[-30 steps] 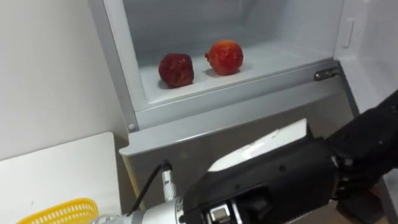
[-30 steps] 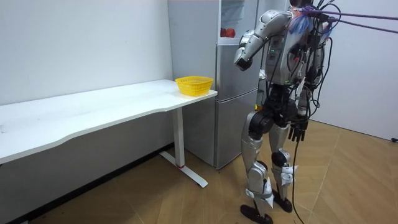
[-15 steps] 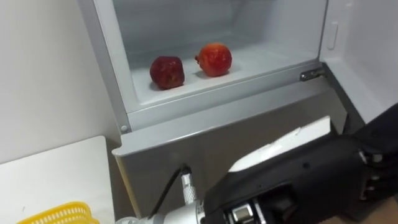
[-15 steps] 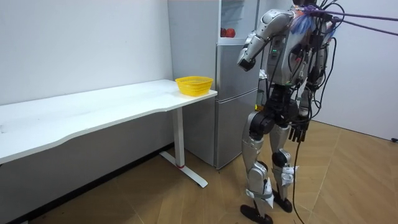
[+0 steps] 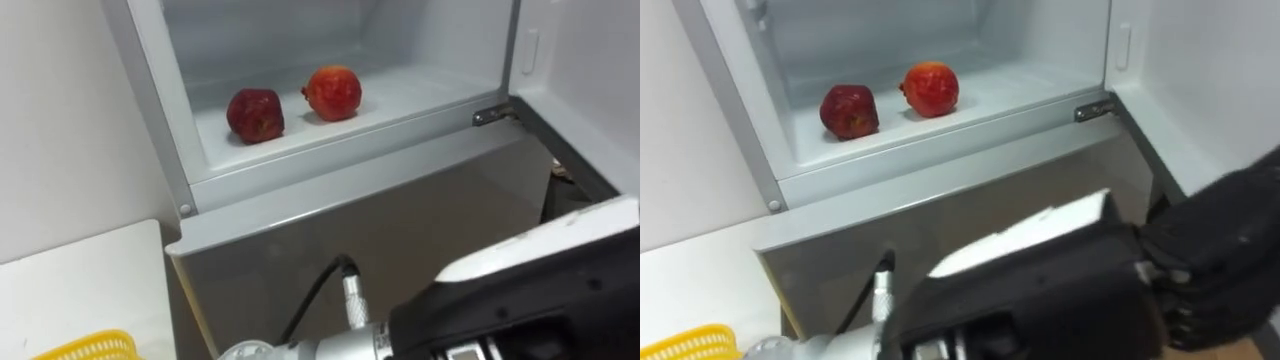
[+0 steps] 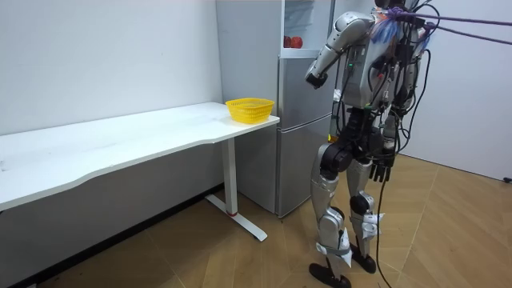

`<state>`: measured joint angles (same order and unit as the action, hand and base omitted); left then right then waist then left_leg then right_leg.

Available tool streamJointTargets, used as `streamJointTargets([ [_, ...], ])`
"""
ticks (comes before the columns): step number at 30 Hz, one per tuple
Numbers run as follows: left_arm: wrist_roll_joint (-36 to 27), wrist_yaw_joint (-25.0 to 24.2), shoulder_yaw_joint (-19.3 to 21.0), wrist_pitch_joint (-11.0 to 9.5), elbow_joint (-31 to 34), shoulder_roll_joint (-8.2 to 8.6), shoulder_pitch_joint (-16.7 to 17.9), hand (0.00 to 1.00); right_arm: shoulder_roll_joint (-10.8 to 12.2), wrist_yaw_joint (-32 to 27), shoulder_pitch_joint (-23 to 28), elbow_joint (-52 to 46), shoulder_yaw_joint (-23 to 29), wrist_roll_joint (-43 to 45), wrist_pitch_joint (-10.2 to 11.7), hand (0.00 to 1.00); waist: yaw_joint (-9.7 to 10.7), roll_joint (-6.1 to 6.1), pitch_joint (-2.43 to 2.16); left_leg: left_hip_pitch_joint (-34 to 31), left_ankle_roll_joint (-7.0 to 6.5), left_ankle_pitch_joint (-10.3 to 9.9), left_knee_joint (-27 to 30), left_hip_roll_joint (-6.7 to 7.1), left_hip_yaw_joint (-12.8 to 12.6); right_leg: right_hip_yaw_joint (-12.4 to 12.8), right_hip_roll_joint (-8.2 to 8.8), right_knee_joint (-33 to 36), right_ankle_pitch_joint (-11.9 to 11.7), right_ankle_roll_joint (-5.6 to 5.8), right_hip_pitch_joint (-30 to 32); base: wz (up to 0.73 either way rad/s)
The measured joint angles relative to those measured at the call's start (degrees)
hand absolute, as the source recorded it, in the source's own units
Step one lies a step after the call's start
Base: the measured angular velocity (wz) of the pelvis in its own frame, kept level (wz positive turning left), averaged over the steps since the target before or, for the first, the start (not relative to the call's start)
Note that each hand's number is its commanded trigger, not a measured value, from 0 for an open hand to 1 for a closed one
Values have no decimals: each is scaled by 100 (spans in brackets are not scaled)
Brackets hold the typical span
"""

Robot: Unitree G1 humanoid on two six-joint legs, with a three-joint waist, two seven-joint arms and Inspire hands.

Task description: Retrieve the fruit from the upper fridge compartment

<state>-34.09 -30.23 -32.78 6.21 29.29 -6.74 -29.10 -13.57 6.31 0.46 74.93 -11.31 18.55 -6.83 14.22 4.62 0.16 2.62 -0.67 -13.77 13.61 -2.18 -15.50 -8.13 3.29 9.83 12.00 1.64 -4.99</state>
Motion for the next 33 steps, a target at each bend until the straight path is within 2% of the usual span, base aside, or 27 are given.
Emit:
streamJointTargets([
  [3,2,1,-107,-2,-7,90,-51,0,1,-23,-30,30,-136,-9,-1,0,15,48,-2,3,0,0,-4,-2,1,10,-1,-5,-8,-2,4,-3],
  [10,-10,4,-277,-5,-214,205,-321,0,3,12,-58,0,-367,-48,-8,0,118,68,-11,6,0,0,-3,-6,5,10,-1,-4,-9,-3,0,0],
  [12,-10,43,-345,-14,-351,306,-419,0,4,17,-57,-11,-424,-73,-8,0,140,69,-12,6,0,0,-2,-6,4,9,-1,0,-10,-4,-1,0],
  [15,-10,86,-399,-33,-500,436,-447,0,8,15,-69,-10,-441,-28,-2,0,201,69,-12,7,1,0,-1,-8,5,9,-3,8,-10,-4,-6,0],
  [21,-11,103,-401,-88,-713,570,-456,0,8,14,-138,3,-464,-22,-6,0,319,66,-9,16,1,0,-1,-10,5,14,-6,8,-11,-6,-17,0],
  [25,-10,105,-406,-90,-837,602,-590,0,4,47,-151,0,-496,-26,-10,0,324,57,-4,35,1,0,-9,-6,1,17,-4,6,-11,-5,-20,0],
  [27,-7,122,-431,-110,-940,621,-658,0,5,92,-155,4,-501,-29,-11,0,327,32,14,70,1,0,-10,-5,-15,14,-6,-11,-10,-4,-59,0],
  [33,6,131,-488,-119,-1037,614,-669,0,5,127,-155,0,-502,-52,-19,0,289,33,18,66,1,0,-10,-4,-33,14,-6,-30,-9,-2,-56,0],
])
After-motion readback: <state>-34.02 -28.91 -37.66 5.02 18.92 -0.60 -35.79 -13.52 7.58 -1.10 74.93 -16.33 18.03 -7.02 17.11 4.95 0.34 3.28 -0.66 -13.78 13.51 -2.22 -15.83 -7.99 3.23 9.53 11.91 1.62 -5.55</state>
